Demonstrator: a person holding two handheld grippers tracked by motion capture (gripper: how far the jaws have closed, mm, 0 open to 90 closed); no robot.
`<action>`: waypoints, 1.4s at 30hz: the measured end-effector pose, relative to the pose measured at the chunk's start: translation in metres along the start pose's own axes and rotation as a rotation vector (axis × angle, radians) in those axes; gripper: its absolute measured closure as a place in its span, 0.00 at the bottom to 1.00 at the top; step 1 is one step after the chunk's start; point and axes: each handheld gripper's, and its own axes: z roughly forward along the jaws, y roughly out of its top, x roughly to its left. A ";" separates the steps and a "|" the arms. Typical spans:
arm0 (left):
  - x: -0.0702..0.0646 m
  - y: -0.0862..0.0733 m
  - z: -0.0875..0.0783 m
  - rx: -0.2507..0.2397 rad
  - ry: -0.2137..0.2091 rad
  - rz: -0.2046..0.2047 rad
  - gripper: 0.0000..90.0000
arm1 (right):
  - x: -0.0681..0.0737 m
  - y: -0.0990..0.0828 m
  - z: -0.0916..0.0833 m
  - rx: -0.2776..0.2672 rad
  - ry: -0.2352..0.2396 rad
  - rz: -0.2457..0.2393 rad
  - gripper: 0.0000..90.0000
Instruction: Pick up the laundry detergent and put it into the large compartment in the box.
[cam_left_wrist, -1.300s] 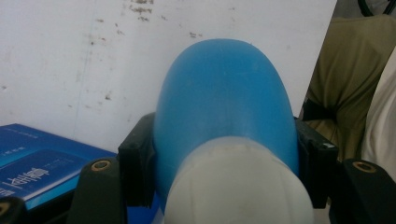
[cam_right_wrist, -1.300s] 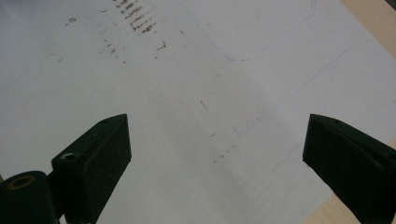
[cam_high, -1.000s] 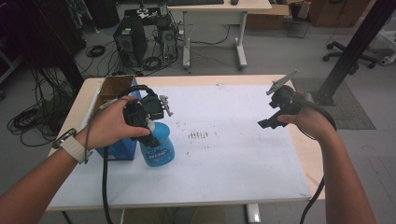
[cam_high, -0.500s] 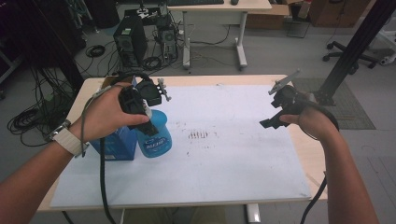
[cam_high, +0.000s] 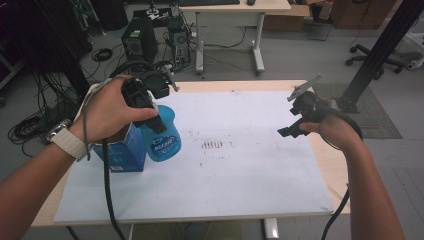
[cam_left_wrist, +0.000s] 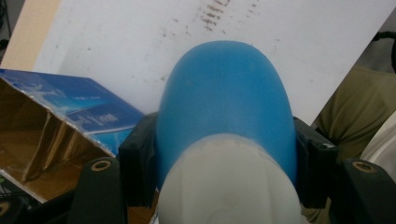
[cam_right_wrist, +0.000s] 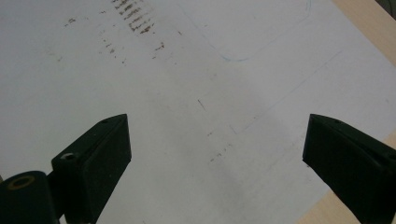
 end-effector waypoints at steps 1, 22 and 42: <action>0.001 0.000 -0.002 0.004 0.000 -0.006 0.42 | 0.000 0.000 0.000 -0.001 0.001 0.000 0.09; 0.023 0.002 -0.035 -0.014 0.053 -0.178 0.42 | -0.001 0.005 0.001 -0.005 0.003 -0.008 0.09; 0.049 0.004 -0.052 -0.004 0.082 -0.341 0.42 | -0.004 0.007 0.002 -0.010 0.005 -0.001 0.09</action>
